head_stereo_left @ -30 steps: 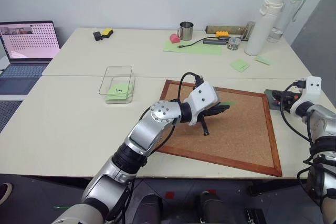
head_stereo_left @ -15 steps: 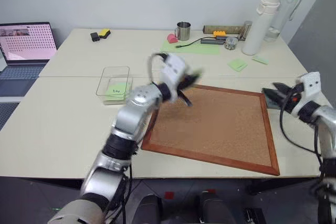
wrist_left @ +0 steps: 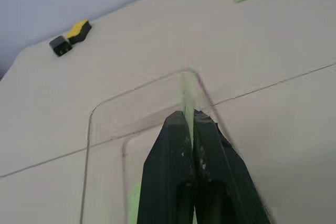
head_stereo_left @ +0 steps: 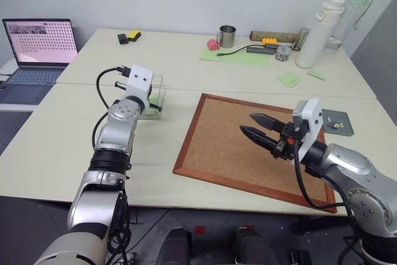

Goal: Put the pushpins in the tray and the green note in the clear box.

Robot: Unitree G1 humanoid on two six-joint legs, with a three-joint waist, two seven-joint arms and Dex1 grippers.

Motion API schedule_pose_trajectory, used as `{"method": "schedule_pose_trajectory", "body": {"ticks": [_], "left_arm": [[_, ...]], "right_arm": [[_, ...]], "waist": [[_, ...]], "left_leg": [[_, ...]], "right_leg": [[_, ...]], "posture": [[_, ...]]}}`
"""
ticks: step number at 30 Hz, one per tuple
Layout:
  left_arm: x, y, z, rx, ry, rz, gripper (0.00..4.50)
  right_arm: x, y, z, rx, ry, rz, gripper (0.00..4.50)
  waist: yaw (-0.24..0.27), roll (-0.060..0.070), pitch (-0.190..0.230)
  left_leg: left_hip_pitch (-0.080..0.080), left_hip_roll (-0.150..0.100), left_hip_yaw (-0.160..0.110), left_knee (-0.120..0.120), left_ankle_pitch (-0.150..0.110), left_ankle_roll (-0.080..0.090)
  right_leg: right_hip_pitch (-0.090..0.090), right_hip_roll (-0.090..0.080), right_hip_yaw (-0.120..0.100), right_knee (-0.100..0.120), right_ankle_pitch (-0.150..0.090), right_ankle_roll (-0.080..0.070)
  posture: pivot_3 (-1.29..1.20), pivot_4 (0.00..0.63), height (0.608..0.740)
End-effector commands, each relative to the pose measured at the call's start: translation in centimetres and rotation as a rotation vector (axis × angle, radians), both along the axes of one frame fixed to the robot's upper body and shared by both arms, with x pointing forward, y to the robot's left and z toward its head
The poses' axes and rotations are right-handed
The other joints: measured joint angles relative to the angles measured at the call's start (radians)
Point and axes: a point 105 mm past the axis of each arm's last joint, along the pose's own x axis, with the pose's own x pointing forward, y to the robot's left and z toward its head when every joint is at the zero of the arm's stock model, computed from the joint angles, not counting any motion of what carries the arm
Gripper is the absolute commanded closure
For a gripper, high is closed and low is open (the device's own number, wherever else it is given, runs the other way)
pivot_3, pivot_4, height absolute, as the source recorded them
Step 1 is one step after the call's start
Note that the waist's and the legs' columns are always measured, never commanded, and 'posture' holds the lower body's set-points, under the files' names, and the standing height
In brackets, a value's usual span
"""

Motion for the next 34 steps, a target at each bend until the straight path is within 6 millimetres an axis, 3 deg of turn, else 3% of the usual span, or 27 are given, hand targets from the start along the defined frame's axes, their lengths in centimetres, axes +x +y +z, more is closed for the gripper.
{"method": "schedule_pose_trajectory", "body": {"ticks": [1, 3, 7, 14, 19, 22, 25, 30, 34], "left_arm": [[0.2, 1.1, 1.7, 0.050, -0.069, 0.050, 4.50], [0.2, 1.1, 1.6, 0.057, -0.068, 0.049, 4.50], [0.2, 0.7, 1.6, 0.047, -0.073, 0.030, 3.94], [0.1, 0.2, 2.3, 0.036, -0.095, -0.028, 2.55], [-1.6, -4.5, 3.7, 0.006, -0.050, -0.408, 2.55], [-3.8, -6.7, 3.1, 0.023, 0.034, -0.614, 2.55], [-7.1, -8.5, 2.3, -0.009, 0.131, -0.823, 2.55], [-10.4, -8.3, 1.4, 0.005, 0.227, -0.942, 2.55], [-11.8, -8.2, 1.2, -0.005, 0.277, -0.997, 2.55]], "right_arm": [[-0.9, 0.6, 1.1, 0.006, -0.044, 0.015, 2.28], [-1.0, 0.7, 1.1, 0.008, -0.042, 0.015, 2.28], [-1.0, 0.6, 1.1, 0.010, -0.038, 0.010, 2.23], [-0.6, -0.2, 1.1, -0.007, -0.043, -0.014, 2.23], [0.4, -3.2, 1.0, -0.100, -0.047, -0.096, 2.23], [0.5, -4.9, 0.3, -0.179, -0.025, -0.130, 2.23], [0.0, -6.7, -0.8, -0.253, 0.030, -0.153, 2.23], [-0.9, -8.8, -1.3, -0.253, 0.084, -0.204, 2.23], [-1.7, -9.2, -1.6, -0.246, 0.109, -0.225, 2.23]], "waist": [[0.000, 0.000, 0.000], [-0.001, 0.000, 0.000], [-0.001, -0.001, 0.000], [-0.001, -0.001, 0.000], [0.000, -0.002, 0.001], [-0.001, -0.002, 0.001], [-0.002, -0.001, 0.001], [-0.007, -0.001, 0.001], [-0.006, -0.001, 0.001]], "left_leg": [[0.000, 0.000, 0.000, 0.000, 0.000, 0.000], [0.000, 0.000, 0.000, 0.000, 0.000, 0.000], [0.000, 0.000, -0.001, 0.000, 0.000, 0.000], [0.000, 0.000, 0.000, 0.000, 0.000, 0.000], [0.000, 0.000, 0.000, 0.000, 0.000, 0.000], [0.000, 0.000, 0.001, 0.000, 0.000, 0.000], [0.001, 0.000, 0.001, -0.001, 0.000, 0.000], [0.001, 0.001, 0.000, 0.000, 0.000, 0.000], [0.002, 0.002, 0.001, 0.000, 0.000, 0.000]], "right_leg": [[0.000, 0.000, 0.000, 0.000, 0.000, 0.000], [0.000, 0.001, 0.000, 0.000, 0.000, 0.000], [0.000, 0.001, -0.001, 0.001, 0.000, 0.000], [0.000, 0.001, 0.000, 0.001, 0.000, 0.000], [0.000, 0.001, 0.000, 0.001, 0.000, 0.000], [0.000, 0.001, 0.000, 0.000, 0.000, -0.001], [0.000, 0.001, 0.000, 0.000, 0.000, -0.001], [0.000, 0.002, 0.000, 0.001, -0.001, -0.001], [0.000, 0.002, 0.001, 0.001, -0.001, -0.001]], "posture": [[0.00, 0.150, 0.740], [0.00, 0.150, 0.740], [0.00, 0.150, 0.740], [0.00, 0.150, 0.740], [0.00, 0.150, 0.740], [0.00, 0.150, 0.740], [0.00, 0.150, 0.740], [0.00, 0.150, 0.740], [0.00, 0.150, 0.740]]}}
